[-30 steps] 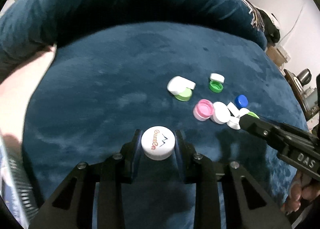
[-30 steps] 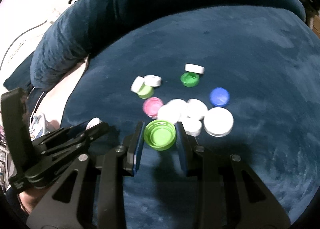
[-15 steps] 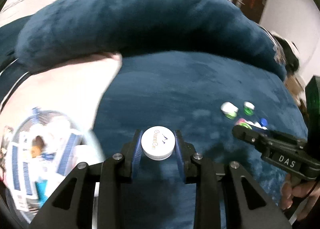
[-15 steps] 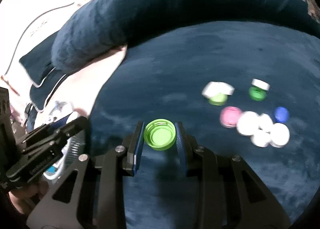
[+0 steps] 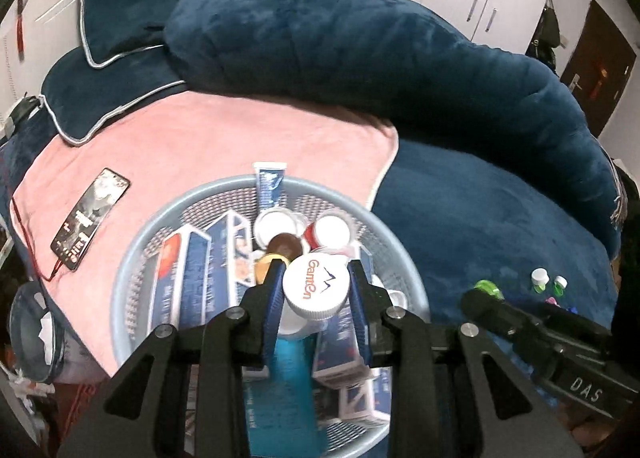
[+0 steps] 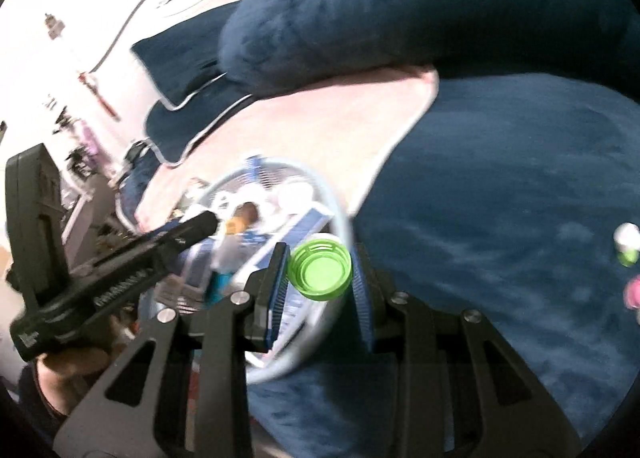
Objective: Organize objects
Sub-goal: 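Carry both caps to the blue basket and release them inside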
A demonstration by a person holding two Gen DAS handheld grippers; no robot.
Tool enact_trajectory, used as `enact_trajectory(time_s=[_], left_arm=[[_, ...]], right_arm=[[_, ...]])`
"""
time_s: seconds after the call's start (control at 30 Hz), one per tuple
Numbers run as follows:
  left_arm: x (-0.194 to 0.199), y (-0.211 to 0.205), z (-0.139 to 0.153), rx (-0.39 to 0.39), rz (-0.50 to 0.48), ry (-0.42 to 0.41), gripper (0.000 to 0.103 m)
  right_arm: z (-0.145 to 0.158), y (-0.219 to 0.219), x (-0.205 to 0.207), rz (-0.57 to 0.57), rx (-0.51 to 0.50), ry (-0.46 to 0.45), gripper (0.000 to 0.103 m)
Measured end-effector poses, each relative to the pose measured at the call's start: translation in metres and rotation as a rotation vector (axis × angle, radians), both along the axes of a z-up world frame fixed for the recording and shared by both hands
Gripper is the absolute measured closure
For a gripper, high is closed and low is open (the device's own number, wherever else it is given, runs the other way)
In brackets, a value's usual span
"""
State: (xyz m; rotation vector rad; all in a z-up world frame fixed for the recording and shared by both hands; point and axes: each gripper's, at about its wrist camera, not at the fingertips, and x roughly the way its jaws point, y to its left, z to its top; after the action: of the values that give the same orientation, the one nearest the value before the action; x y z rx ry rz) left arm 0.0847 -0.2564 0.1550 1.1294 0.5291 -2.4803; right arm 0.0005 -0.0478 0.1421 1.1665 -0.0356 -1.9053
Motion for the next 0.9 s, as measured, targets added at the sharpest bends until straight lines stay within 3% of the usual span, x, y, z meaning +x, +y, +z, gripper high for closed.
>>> enact_trajectory(time_s=[0.07,0.1,0.13,0.17,0.2,0.3,0.37,0.43,0.6,0.9], left_arm=[[0.002,-0.001,-0.001,-0.006,0.001,-0.01,0.071],[0.002,-0.001,-0.003,-0.01,0.006,-0.018,0.062],[0.003,-0.001,-0.004,-0.018,0.016,-0.025,0.055],[0.006,-0.004,-0.001,-0.023,0.022,-0.025,0.036],[0.005,-0.004,-0.001,-0.028,0.03,-0.026,0.018],[0.003,-0.002,0.0,-0.062,0.049,-0.029,0.003],[0.0,0.002,0.0,-0.081,0.052,-0.045,0.001],[-0.002,0.004,-0.002,-0.084,0.047,-0.056,0.001],[-0.008,0.011,-0.002,-0.097,0.03,-0.068,0.001],[-0.017,0.03,0.001,-0.114,-0.004,-0.077,0.001]], right_arm=[[-0.006,-0.009,0.001,0.045,-0.037,-0.052,0.07],[-0.01,-0.011,0.0,0.065,-0.067,-0.099,0.068],[-0.013,-0.011,-0.002,0.063,-0.08,-0.135,0.059],[-0.015,-0.01,-0.003,0.048,-0.081,-0.145,0.049],[-0.015,-0.005,-0.003,0.03,-0.077,-0.134,0.046],[-0.01,0.008,-0.006,-0.027,-0.036,-0.073,0.025],[-0.007,0.014,-0.009,-0.072,0.0,-0.03,0.006],[-0.007,0.02,-0.013,-0.113,0.044,0.01,0.0],[-0.01,0.031,-0.02,-0.157,0.13,0.059,0.0],[-0.013,0.047,-0.022,-0.172,0.146,0.051,0.0]])
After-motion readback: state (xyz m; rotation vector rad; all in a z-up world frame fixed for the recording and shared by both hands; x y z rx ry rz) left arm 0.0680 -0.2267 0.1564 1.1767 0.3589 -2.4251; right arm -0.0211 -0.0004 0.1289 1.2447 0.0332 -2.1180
